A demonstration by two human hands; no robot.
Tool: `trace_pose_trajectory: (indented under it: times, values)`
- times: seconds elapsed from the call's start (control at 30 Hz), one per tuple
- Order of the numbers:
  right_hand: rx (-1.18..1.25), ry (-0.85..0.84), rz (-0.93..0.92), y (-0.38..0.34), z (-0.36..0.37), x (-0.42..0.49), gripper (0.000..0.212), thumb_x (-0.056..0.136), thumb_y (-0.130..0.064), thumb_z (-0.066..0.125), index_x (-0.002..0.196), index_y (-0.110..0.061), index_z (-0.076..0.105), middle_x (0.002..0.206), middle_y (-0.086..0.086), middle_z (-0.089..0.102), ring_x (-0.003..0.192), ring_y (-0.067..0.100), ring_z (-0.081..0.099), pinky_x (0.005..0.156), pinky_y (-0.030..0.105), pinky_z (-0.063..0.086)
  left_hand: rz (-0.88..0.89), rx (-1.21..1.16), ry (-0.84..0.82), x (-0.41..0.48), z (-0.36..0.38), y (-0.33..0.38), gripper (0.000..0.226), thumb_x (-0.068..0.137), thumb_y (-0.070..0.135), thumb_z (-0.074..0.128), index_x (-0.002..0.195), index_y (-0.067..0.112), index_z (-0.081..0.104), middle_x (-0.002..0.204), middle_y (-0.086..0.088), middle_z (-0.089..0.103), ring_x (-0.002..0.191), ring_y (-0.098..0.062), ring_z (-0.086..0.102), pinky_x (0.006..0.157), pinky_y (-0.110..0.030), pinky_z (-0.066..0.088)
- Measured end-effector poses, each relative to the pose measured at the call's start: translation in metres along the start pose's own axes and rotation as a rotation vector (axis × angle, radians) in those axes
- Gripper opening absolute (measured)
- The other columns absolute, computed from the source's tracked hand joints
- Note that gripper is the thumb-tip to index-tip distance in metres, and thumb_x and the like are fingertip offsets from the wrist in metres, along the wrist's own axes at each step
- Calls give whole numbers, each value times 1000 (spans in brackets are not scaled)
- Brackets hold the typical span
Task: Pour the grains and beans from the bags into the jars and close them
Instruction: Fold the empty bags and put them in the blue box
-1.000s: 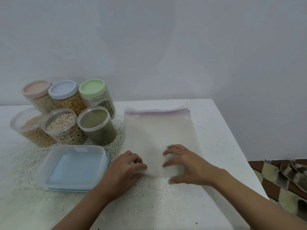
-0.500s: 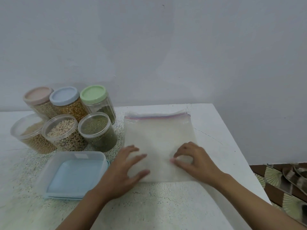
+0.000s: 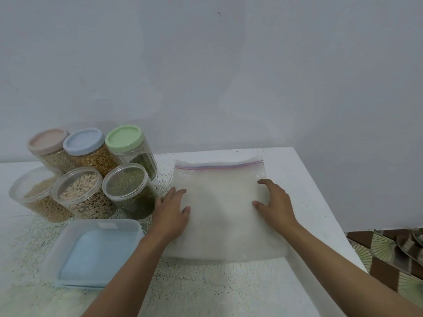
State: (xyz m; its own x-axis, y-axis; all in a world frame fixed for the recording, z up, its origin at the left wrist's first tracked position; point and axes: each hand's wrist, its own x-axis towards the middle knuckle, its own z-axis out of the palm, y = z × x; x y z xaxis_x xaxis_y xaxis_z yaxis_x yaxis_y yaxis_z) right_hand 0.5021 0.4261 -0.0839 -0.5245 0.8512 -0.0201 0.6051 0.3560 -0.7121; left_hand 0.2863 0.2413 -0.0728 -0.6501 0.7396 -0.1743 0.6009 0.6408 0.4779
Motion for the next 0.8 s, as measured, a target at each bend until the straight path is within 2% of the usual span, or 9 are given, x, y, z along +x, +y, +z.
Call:
trace_pose_trajectory:
  times: [0.13, 0.23, 0.33, 0.43, 0.5, 0.57, 0.7, 0.77, 0.8]
  values:
    - [-48, 7, -10, -3, 2, -1, 57, 90, -19, 73, 141, -23, 49, 158, 8, 36, 147, 27, 28, 110, 35, 33, -22, 72, 6, -4, -6, 8, 55, 107, 34, 43, 159, 31, 24, 171, -1, 10, 154, -34, 8, 122, -48, 19]
    - [-135, 72, -107, -16, 0, 3, 53, 91, -17, 67, 141, -21, 50, 162, 10, 24, 151, 26, 15, 107, 37, 38, 27, 272, 134, 0, -14, 21, 55, 106, 39, 41, 159, 31, 25, 169, -6, 15, 151, -34, 17, 118, -50, 26]
    - [-201, 59, -336, -30, 4, 18, 43, 92, -18, 63, 135, -12, 59, 143, 10, 50, 139, 29, 37, 110, 43, 42, 195, 210, 138, 14, -7, 41, 54, 107, 40, 37, 158, 22, 29, 166, -7, 24, 150, -29, 20, 121, -42, 21]
    - [-343, 15, -408, -36, 25, 35, 46, 92, -37, 51, 129, -13, 64, 135, 15, 61, 131, 38, 52, 107, 51, 47, 230, 282, 11, 32, 20, 57, 69, 104, 57, 14, 162, 20, 17, 171, -6, 10, 156, -26, 7, 126, -40, 8]
    - [-426, -25, -400, -32, 40, 48, 55, 93, -50, 42, 129, -18, 67, 141, 19, 59, 134, 42, 52, 110, 56, 44, 192, 356, -7, 46, 36, 56, 77, 98, 64, 0, 163, 24, 6, 172, -2, -2, 158, -28, -6, 125, -47, -4]
    - [-482, -36, -389, -24, 51, 53, 56, 96, -56, 37, 132, -25, 66, 148, 17, 54, 139, 41, 48, 114, 55, 37, 192, 370, 50, 52, 43, 47, 88, 87, 67, -12, 164, 27, 6, 172, 0, -1, 158, -30, -7, 124, -50, -7]
    - [-498, -20, -426, -14, 56, 57, 54, 102, -57, 34, 140, -29, 60, 158, 12, 43, 148, 34, 34, 120, 48, 19, 236, 308, 139, 56, 50, 33, 88, 88, 71, -19, 163, 34, 9, 170, 7, -3, 158, -25, -5, 124, -41, -11]
    - [-499, -18, -423, -15, 57, 58, 55, 102, -58, 33, 143, -31, 57, 162, 11, 36, 151, 32, 28, 121, 47, 16, 253, 284, 155, 56, 50, 30, 79, 94, 69, -6, 163, 35, 13, 169, 7, -3, 158, -21, -6, 124, -38, -11]
    - [-499, -21, -416, -15, 57, 59, 56, 102, -59, 33, 145, -32, 55, 163, 12, 33, 153, 32, 25, 122, 46, 15, 276, 252, 179, 56, 49, 29, 73, 98, 65, 7, 161, 32, 23, 170, 3, 7, 158, -22, 1, 125, -39, -5]
